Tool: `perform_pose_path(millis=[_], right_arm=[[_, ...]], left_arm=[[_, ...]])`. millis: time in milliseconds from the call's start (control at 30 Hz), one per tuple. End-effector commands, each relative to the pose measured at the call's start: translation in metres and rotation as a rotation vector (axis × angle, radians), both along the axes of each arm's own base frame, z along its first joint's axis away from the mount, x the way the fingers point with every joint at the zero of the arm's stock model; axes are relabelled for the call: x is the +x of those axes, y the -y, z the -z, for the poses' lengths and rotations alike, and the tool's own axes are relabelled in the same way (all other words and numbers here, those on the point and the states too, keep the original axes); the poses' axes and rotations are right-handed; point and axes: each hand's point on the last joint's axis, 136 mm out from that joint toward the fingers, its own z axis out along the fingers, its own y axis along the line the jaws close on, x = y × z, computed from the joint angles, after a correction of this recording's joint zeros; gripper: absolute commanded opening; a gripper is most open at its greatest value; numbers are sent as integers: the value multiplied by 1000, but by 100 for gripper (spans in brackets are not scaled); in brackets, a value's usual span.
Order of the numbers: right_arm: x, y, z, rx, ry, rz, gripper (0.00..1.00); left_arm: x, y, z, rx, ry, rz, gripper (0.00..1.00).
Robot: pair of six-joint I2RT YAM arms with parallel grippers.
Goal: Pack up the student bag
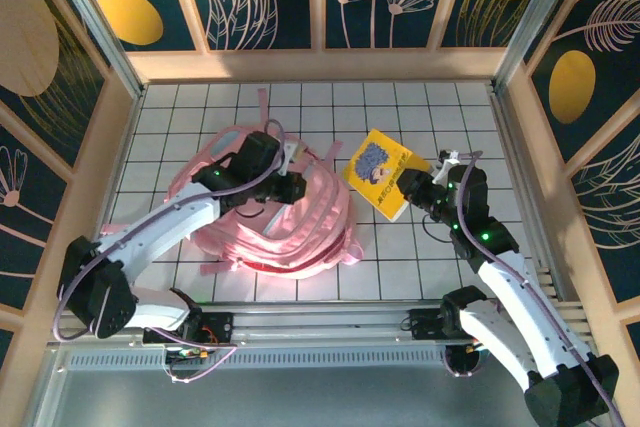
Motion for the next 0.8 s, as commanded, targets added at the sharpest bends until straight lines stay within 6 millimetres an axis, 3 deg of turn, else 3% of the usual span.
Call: perform_pose_path(millis=[0, 133, 367, 467, 567, 667, 767], right_arm=[[1, -4, -28, 23, 79, -34, 0], [-5, -12, -23, 64, 50, -89, 0], [-26, -51, -24, 321, -78, -335, 0], [-34, -61, -38, 455, -80, -408, 0], [-36, -63, -55, 518, -55, -427, 0], [-41, -65, -74, 581, -24, -464, 0], [-45, -65, -90, 631, 4, -481, 0]], left_arm=[[7, -7, -73, -45, 181, -12, 0], [8, -23, -91, -25, 232, -48, 0], [16, -38, -107, -51, 271, -97, 0], [20, -33, -101, -56, 255, -87, 0], [20, -25, -82, -53, 198, -62, 1], [18, -22, -66, -50, 144, -59, 23], [19, -32, -70, -19, 166, -96, 41]])
